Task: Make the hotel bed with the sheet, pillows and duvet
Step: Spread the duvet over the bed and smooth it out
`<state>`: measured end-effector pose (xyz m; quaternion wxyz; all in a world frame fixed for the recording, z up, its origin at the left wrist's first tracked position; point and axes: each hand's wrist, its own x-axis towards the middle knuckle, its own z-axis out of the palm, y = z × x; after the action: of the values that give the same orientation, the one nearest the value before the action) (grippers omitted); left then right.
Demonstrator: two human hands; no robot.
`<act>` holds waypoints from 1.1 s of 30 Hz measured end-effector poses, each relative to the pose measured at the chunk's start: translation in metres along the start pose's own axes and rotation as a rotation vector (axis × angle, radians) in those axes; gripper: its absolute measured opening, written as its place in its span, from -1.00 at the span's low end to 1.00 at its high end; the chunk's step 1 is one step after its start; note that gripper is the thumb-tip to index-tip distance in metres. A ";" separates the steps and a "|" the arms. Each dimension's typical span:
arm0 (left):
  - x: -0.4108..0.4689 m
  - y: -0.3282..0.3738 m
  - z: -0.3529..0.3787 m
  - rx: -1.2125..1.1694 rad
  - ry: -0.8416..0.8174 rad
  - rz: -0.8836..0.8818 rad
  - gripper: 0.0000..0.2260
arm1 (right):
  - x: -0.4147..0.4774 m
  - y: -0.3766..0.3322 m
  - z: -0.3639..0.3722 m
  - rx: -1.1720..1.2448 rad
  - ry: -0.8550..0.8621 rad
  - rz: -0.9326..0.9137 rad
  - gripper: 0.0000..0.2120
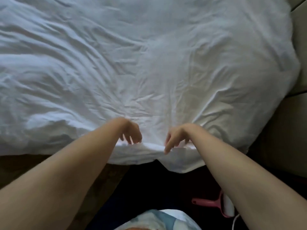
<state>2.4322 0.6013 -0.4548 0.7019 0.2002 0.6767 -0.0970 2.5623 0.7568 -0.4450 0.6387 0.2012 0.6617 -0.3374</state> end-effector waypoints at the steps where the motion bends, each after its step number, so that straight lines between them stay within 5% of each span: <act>1: -0.005 0.003 -0.003 -0.065 0.095 0.065 -0.76 | -0.007 0.000 -0.004 -0.039 0.093 -0.011 -0.59; 5: -0.033 0.014 -0.002 -0.061 0.551 0.205 -0.68 | -0.031 0.009 -0.015 -0.080 0.484 -0.053 -0.63; 14: -0.112 -0.034 -0.011 -0.038 0.657 0.109 -0.67 | -0.087 -0.055 -0.038 0.009 0.603 -0.204 -0.54; 23: -0.195 -0.130 -0.009 -0.442 1.045 0.020 -0.60 | -0.116 -0.215 -0.037 -0.049 0.769 -0.488 -0.44; 33: -0.284 -0.286 0.011 -0.860 1.285 0.023 -0.48 | -0.143 -0.397 0.012 -0.051 0.922 -0.739 -0.46</act>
<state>2.3069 0.3009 -0.2167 0.1884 -0.0660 0.9273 0.3168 2.3091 0.4972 -0.2294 0.1301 0.0677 0.9050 -0.3992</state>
